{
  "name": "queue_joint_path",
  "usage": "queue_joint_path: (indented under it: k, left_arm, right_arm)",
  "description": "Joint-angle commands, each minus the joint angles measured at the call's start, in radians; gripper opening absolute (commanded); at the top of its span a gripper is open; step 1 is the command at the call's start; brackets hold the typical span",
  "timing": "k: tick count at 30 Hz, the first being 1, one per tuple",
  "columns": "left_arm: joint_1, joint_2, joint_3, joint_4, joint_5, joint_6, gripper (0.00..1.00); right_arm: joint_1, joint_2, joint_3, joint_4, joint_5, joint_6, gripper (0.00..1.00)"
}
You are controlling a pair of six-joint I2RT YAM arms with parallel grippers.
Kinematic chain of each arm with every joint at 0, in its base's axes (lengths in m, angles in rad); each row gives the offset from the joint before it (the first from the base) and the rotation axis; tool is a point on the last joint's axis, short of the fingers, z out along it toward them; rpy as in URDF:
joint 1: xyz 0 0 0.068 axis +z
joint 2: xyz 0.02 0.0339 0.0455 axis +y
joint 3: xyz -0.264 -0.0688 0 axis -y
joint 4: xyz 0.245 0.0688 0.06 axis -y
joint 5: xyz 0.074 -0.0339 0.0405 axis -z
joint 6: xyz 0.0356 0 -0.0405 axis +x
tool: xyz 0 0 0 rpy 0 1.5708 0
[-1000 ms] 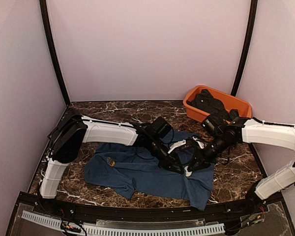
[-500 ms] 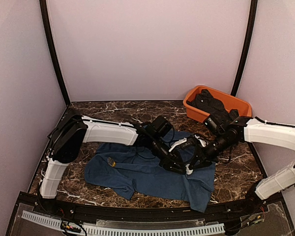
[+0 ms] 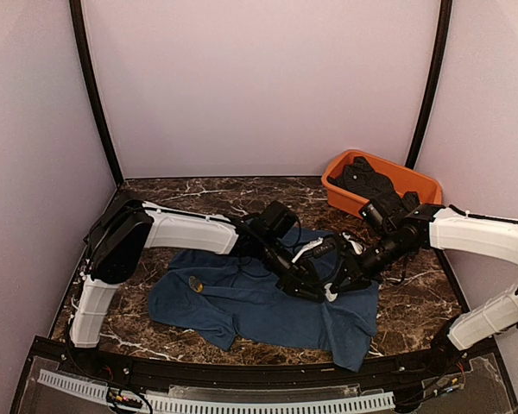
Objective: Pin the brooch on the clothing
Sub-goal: Cross the brooch over the flattened clothing.
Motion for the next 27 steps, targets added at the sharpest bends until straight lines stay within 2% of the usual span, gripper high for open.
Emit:
queue_joint_path:
  k: [1, 14, 18, 22, 27]
  left_arm:
    - [0.016, -0.03, -0.016, 0.074, -0.097, 0.023, 0.38]
    - [0.016, -0.031, -0.013, 0.043, -0.15, 0.05, 0.24]
    - [0.016, -0.033, -0.014, 0.05, -0.166, 0.045, 0.17]
    - [0.015, -0.034, -0.015, 0.069, -0.171, 0.033, 0.04]
    - [0.016, -0.037, -0.019, 0.087, -0.177, 0.02, 0.01]
  right_arm:
    - [0.019, -0.038, 0.01, 0.097, -0.208, -0.02, 0.0]
    - [0.018, -0.026, 0.012, 0.092, -0.2, -0.016, 0.0]
    - [0.019, -0.025, 0.014, 0.091, -0.202, -0.016, 0.0]
    - [0.019, -0.014, 0.012, 0.091, -0.209, -0.014, 0.0]
    - [0.021, -0.004, 0.006, 0.089, -0.21, -0.013, 0.0]
